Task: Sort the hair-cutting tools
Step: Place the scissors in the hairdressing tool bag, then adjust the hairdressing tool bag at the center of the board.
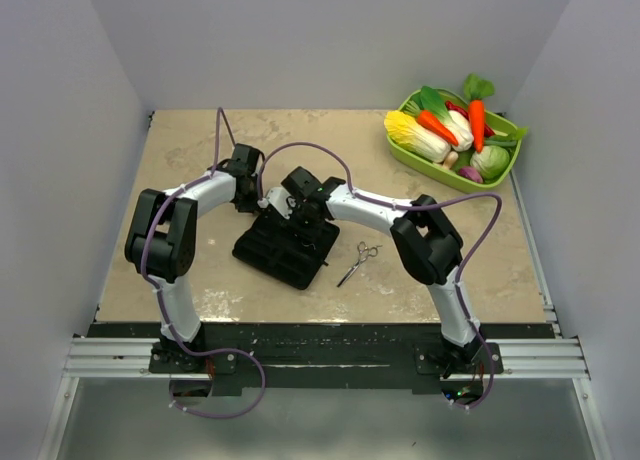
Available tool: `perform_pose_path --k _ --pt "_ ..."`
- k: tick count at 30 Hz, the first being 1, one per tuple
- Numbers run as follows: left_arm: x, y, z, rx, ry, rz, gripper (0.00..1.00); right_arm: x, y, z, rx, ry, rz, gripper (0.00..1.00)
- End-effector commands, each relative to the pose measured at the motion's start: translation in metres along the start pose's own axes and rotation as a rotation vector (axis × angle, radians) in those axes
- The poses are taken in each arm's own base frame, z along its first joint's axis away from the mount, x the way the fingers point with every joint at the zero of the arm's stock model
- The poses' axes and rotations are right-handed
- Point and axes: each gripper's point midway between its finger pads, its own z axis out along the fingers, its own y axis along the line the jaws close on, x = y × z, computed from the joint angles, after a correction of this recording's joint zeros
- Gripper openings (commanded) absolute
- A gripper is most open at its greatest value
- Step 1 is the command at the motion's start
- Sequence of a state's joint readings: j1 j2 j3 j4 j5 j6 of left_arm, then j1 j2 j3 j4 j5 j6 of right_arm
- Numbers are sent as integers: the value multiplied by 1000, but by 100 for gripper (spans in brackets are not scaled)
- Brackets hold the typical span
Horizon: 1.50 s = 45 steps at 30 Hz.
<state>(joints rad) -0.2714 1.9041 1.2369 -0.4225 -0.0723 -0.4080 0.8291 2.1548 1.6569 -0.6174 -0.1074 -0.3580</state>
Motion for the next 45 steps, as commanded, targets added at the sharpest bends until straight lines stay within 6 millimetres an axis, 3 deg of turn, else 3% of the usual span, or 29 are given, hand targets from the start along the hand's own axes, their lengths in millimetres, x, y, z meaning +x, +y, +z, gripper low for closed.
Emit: perform_pose_path --k 1,3,7,13,16,17,18,19,22,23,24,25,26,29,31,33,39,45 --pt "26 -11 -1 46 79 2 30 -55 -13 -30 78 -180 -3 33" --pt "23 -11 -2 46 71 3 30 -53 -18 -46 123 -173 20 36" --pt "17 -12 -5 45 60 8 30 -54 -27 -95 207 -194 55 41" --pt "6 -14 -13 48 33 17 30 -43 -25 -151 263 -213 138 43" --pt "-9 -12 -24 26 -5 28 31 -34 -16 -177 264 -229 210 42" --pt "-18 -13 -30 23 -27 31 33 -26 -5 -174 217 -224 221 42" --pt "-24 -12 -34 12 -41 37 35 -27 3 -189 194 -269 259 42" --pt "-30 -7 -41 -18 -57 39 36 -24 10 -191 166 -283 273 42" --pt "-57 -4 -63 -56 -137 39 46 -5 46 -187 23 -309 336 36" --pt "-68 -5 -70 -57 -170 35 54 -5 53 -188 -8 -323 345 29" --pt "-77 -6 -75 -58 -199 34 56 -4 62 -193 -49 -339 359 24" --pt "-83 -7 -78 -56 -218 34 57 6 70 -185 -70 -315 367 15" --pt "-96 -12 -84 -39 -248 32 59 9 76 -183 -90 -312 368 0" --pt "-116 -32 -82 33 -275 50 60 19 97 -173 -151 -280 350 0" --pt "-120 -45 -68 90 -265 63 60 23 115 -167 -192 -260 317 0" --pt "-130 -58 -63 145 -295 74 59 16 134 -165 -239 -275 284 0" --pt "-131 -86 -35 273 -279 111 54 3 182 -143 -325 -238 202 0" --pt "-119 -96 1 302 -225 133 52 -15 217 -120 -381 -218 131 0"
